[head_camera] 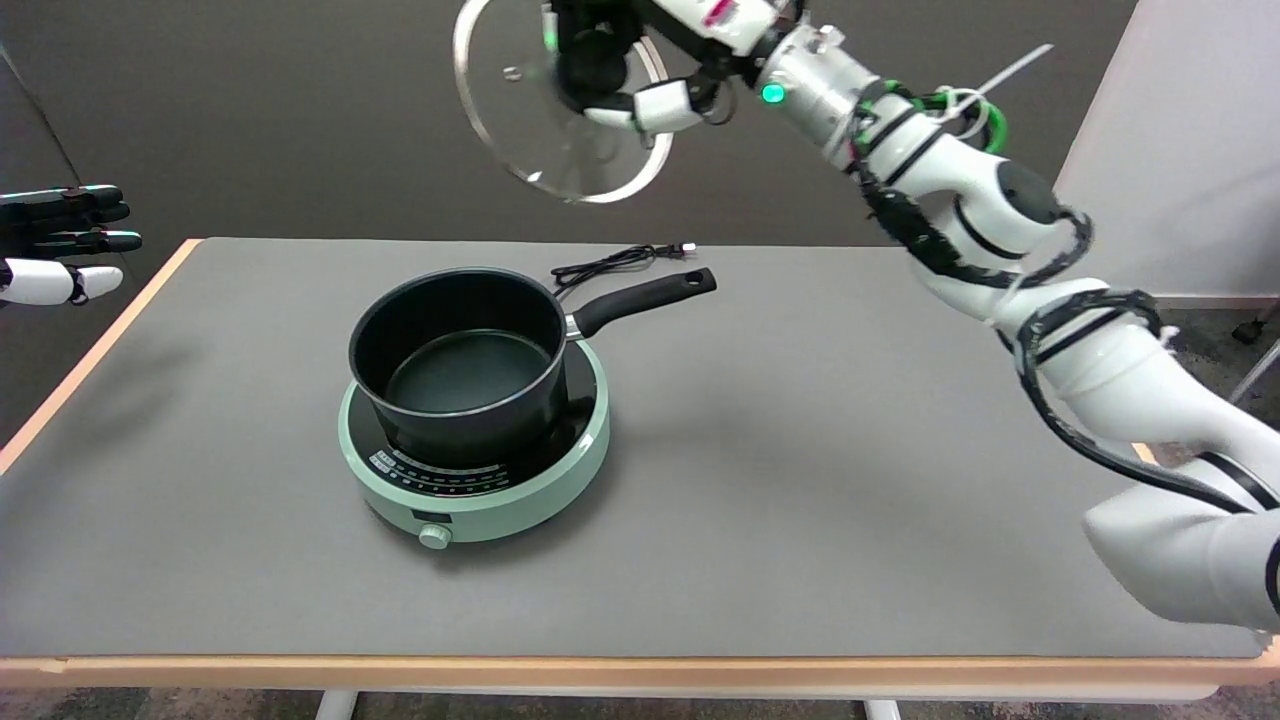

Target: Place the pot lid onto the pot.

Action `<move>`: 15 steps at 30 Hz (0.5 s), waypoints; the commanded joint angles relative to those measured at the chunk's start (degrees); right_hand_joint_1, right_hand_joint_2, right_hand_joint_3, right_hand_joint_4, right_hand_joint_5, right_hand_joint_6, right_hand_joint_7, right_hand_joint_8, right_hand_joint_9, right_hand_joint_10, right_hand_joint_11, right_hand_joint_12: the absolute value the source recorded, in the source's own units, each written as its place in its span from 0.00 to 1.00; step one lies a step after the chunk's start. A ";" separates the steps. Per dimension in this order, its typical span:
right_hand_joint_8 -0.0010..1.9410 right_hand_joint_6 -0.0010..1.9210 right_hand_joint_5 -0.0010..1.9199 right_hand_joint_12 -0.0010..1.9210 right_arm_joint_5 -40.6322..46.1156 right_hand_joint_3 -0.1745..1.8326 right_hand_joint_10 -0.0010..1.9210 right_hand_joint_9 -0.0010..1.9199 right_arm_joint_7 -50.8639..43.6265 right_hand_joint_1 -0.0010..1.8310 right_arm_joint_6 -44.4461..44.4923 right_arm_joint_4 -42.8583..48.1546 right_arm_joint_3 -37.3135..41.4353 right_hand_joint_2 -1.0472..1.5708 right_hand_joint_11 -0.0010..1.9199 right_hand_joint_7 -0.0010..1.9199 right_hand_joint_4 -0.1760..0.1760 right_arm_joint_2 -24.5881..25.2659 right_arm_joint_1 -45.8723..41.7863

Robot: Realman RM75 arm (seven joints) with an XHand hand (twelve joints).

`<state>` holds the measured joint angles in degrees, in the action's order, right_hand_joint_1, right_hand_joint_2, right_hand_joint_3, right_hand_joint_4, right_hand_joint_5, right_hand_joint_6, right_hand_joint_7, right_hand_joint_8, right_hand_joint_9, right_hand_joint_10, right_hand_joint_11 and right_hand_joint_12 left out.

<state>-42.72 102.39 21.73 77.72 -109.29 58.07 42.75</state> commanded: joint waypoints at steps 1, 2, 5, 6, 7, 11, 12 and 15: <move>0.73 0.70 0.31 1.00 0.75 0.38 0.89 0.37 -0.33 0.81 0.46 -4.43 -15.34 0.76 0.26 0.39 1.00 7.29 10.14; 0.73 0.70 0.31 1.00 0.83 0.38 0.89 0.37 -0.41 0.81 0.46 -4.75 -16.07 0.75 0.26 0.39 1.00 7.40 10.56; 0.73 0.70 0.31 1.00 0.91 0.39 0.89 0.37 -0.46 0.81 0.59 -5.09 -18.61 0.75 0.26 0.39 1.00 7.29 11.46; 0.73 0.70 0.31 1.00 0.96 0.39 0.89 0.37 -0.46 0.81 0.81 -5.09 -19.42 0.75 0.26 0.39 1.00 7.15 11.82; 0.73 0.70 0.31 1.00 0.96 0.39 0.89 0.37 -0.46 0.81 1.10 -5.09 -20.60 0.75 0.26 0.39 1.00 6.94 12.38; 0.73 0.70 0.31 1.00 1.04 0.39 0.89 0.37 -0.46 0.81 2.27 -5.25 -25.43 0.75 0.26 0.39 1.00 6.38 14.56; 0.73 0.70 0.30 1.00 1.13 0.39 0.89 0.37 -0.43 0.81 2.43 -5.25 -26.38 0.75 0.26 0.39 1.00 6.17 15.13; 0.73 0.70 0.30 1.00 4.05 0.39 0.89 0.37 -0.38 0.81 2.61 -5.09 -30.85 0.75 0.27 0.40 1.00 5.45 16.97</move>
<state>-42.10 102.12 22.40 74.33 -123.45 63.07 51.21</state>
